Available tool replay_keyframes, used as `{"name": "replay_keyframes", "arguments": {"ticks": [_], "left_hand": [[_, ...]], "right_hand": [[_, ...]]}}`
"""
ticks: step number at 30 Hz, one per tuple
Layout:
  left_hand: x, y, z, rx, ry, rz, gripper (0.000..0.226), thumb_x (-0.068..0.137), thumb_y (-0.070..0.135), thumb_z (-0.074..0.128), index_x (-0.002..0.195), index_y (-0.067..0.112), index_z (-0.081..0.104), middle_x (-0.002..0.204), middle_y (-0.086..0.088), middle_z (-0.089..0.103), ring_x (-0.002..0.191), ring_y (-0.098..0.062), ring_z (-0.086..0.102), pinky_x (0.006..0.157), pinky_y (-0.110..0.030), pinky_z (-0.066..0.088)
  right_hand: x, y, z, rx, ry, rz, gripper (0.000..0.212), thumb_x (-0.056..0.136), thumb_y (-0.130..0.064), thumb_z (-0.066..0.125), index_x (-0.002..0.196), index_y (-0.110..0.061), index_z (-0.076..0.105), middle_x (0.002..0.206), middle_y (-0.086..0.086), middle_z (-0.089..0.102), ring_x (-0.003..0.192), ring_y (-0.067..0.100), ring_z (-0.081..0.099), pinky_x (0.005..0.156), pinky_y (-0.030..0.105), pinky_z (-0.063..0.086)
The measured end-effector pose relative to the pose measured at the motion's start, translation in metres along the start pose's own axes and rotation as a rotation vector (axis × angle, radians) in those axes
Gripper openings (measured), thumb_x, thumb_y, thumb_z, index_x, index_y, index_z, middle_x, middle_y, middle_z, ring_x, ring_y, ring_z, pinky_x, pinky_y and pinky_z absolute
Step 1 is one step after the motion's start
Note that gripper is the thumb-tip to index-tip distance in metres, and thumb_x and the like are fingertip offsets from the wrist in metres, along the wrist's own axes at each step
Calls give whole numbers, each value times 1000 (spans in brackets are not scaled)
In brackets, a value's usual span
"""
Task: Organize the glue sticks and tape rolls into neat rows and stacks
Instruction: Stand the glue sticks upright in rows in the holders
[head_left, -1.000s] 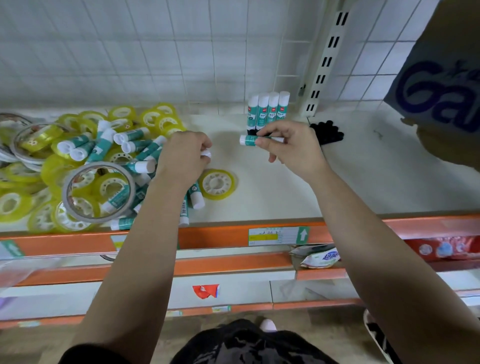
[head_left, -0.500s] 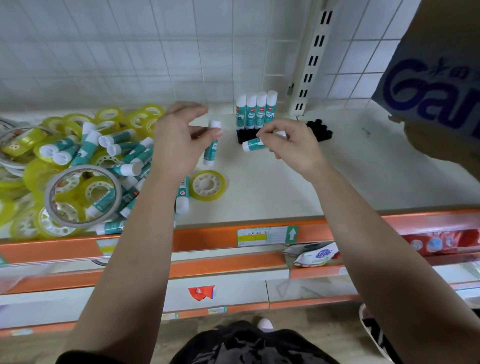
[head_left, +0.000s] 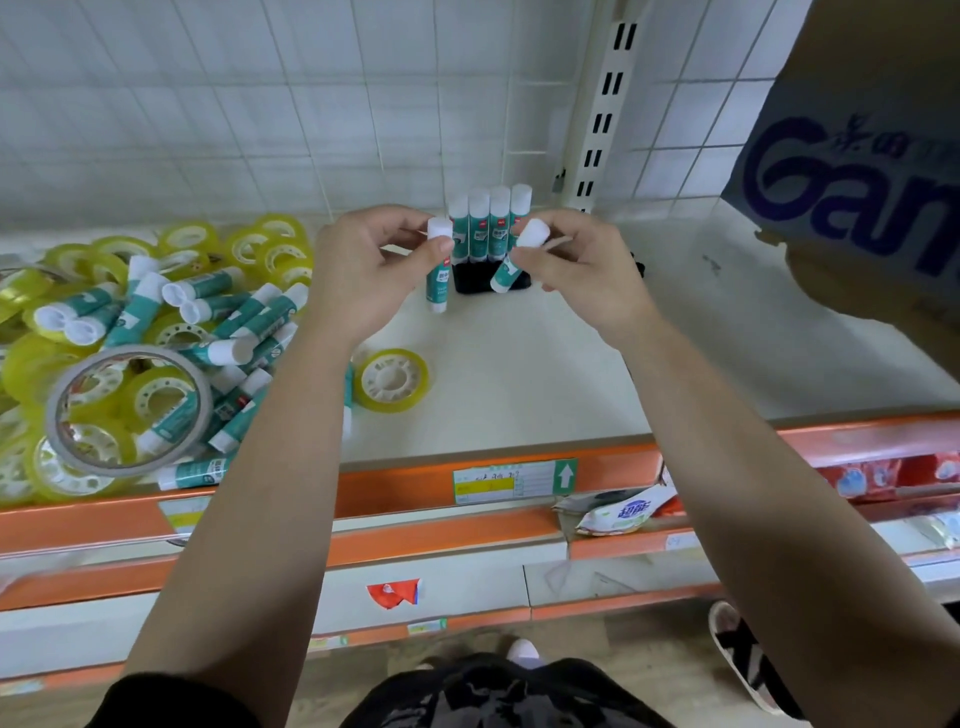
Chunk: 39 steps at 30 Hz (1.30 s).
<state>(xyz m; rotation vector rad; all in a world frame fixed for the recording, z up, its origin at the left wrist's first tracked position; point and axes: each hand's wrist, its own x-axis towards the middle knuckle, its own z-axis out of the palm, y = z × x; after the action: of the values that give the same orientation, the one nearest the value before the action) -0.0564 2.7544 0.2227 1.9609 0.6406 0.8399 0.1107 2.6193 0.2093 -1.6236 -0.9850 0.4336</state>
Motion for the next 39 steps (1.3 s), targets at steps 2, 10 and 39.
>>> {"name": "replay_keyframes", "arguments": {"ticks": [2, 10, 39], "left_hand": [[3, 0, 1, -15, -8, -33, 13, 87, 22, 73, 84, 33, 67, 83, 11, 69, 82, -22, 70, 74, -45, 60], [5, -11, 1, 1, 32, -52, 14, 87, 18, 67, 82, 29, 61, 83, 12, 63, 71, -19, 70, 77, -48, 59], [5, -33, -3, 122, 141, 79, 22, 92, 16, 61, 110, 25, 70, 88, 13, 64, 64, -7, 65, 67, -13, 48]], "right_hand": [[5, 0, 1, 30, 0, -4, 15, 81, -20, 69, 95, -24, 69, 80, -9, 64, 71, 13, 56, 74, 40, 51], [15, 0, 3, 56, 8, -59, 29, 80, -11, 70, 105, -16, 57, 66, -5, 62, 67, 24, 55, 69, 52, 51], [59, -5, 28, -298, 28, -228, 22, 77, -12, 69, 97, -13, 59, 80, -8, 63, 61, 6, 54, 59, 16, 46]]}}
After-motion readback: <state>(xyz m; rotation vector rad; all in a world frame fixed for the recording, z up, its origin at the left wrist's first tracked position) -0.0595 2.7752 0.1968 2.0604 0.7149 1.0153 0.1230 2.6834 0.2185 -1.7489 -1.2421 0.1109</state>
